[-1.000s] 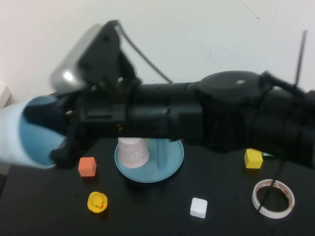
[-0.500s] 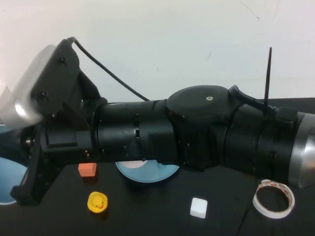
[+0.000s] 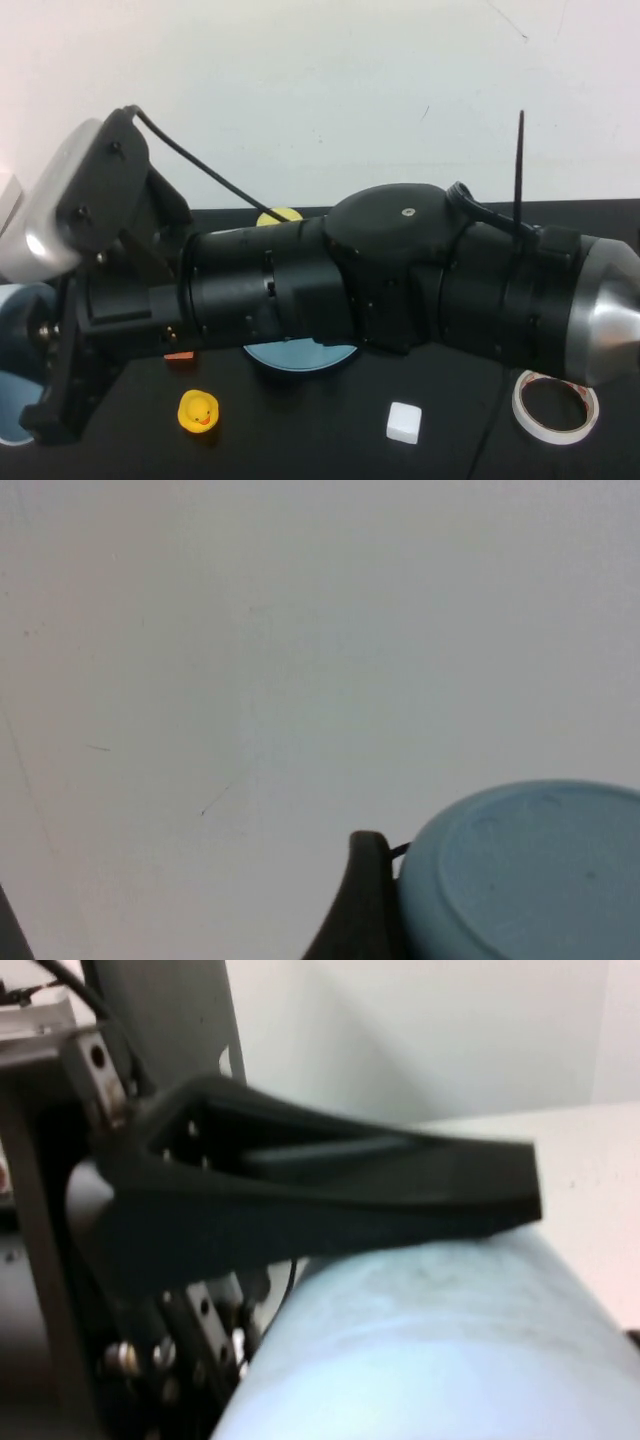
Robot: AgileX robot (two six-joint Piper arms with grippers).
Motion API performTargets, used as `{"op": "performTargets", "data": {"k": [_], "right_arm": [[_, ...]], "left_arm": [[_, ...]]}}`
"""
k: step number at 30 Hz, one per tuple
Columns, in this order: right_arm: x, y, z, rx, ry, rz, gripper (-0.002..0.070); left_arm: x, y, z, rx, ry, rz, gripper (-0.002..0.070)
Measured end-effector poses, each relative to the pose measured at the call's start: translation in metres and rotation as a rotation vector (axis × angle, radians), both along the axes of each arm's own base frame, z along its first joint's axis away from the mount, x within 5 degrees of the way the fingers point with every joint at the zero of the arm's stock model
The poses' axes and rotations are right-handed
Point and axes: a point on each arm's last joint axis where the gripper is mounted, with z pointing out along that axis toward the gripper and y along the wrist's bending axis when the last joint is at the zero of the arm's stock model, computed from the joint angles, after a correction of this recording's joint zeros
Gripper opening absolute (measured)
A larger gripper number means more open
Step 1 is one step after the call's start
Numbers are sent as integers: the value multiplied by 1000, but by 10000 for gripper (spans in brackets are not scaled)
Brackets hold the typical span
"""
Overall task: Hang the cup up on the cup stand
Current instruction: Adjust the cup with two arms, then place the cup on the cup holder
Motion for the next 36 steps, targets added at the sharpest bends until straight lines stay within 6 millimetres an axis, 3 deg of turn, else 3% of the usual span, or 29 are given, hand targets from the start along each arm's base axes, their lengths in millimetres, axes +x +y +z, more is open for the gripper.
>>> {"op": "performTargets", "data": {"k": [3, 6, 13, 17, 20, 24, 27, 31, 36], "right_arm": [[-1, -4, 2, -36, -18, 5, 342], [3, -17, 11, -81, -50, -7, 375], [12, -70, 36, -243, -19, 17, 385], [15, -105, 36, -425, 52, 58, 382], [18, -130, 28, -631, 99, 43, 340], [23, -156, 17, -886, 122, -15, 166], [26, -163, 13, -973, 99, -64, 48], [28, -170, 11, -1031, 91, -119, 14], [14, -185, -7, -1085, 156, -143, 8]], "left_arm": [[0, 0, 0, 57, -17, 10, 563], [0, 0, 0, 142, -42, 28, 563], [3, 4, -1, 378, -90, 108, 563], [13, 2, -1, 581, -101, 120, 563], [27, -2, 7, 853, -153, 109, 563], [57, -12, 23, 1239, -273, 45, 562], [85, -21, 36, 1426, -380, -26, 562], [128, -34, 46, 1507, -480, -147, 562], [192, -49, 45, 1487, -540, -291, 562]]}}
